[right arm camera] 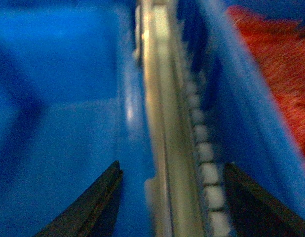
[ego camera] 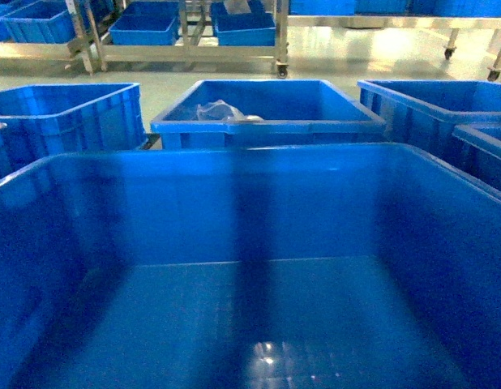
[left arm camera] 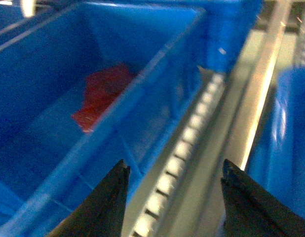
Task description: Place box next to blue box on left shelf
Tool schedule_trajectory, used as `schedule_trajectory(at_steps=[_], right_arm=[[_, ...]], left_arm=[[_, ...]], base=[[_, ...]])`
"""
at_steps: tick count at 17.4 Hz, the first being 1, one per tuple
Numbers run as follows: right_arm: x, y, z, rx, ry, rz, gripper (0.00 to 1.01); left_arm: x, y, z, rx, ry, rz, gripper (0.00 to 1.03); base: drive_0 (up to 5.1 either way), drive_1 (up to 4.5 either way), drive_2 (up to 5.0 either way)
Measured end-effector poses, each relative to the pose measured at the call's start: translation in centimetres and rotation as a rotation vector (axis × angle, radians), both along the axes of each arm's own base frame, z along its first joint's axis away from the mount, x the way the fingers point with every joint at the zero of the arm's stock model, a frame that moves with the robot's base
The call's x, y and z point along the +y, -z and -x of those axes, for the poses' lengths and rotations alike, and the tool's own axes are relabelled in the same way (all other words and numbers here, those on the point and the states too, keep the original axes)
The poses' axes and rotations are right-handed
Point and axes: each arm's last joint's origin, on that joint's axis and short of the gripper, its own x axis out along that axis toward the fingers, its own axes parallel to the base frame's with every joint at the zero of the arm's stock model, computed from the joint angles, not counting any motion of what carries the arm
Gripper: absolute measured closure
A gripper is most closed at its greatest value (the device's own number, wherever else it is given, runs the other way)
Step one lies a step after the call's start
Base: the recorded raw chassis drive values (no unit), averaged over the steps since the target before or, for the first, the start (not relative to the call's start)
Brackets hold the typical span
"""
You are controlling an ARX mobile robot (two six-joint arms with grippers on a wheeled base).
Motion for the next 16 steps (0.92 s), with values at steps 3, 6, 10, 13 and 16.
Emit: schedule_trajectory(at_steps=[3, 6, 10, 13, 16], right_arm=[[-0.2, -2.1, 0.1, -0.133, 0.07, 0.021, 0.28], [0.3, -3.7, 0.2, -0.25, 0.065, 0.003, 0.11], [1.4, -4.6, 1.3, -0.373, 0.028, 0.03, 0.03], [1.2, -4.0, 1.5, -0.35, 0.086, 0.086, 0.03], [-0.3, -2.5, 2.5, -0.544, -0.053, 0.003, 0.29]], left_arm=[[0.2, -1.5, -0.2, -0.085, -0.058, -0.014, 0.36], [-1.1, -2.6, -0.1, -0.168, 0.013, 0.004, 0.2], [-1.8, -4.3, 0.5, -0.307, 0.035, -0.01, 0.05], [-2.4, -3.8, 0.9, -0.313, 0.017, -0.059, 0.05], [-0.7, -2.6, 1.9, -0.483, 0.288, 0.058, 0.26]], base=[[0.0, 0.0, 0.0], [0.0, 0.0, 0.0], [0.0, 0.0, 0.0], [0.0, 0.0, 0.0], [0.0, 0.0, 0.0]])
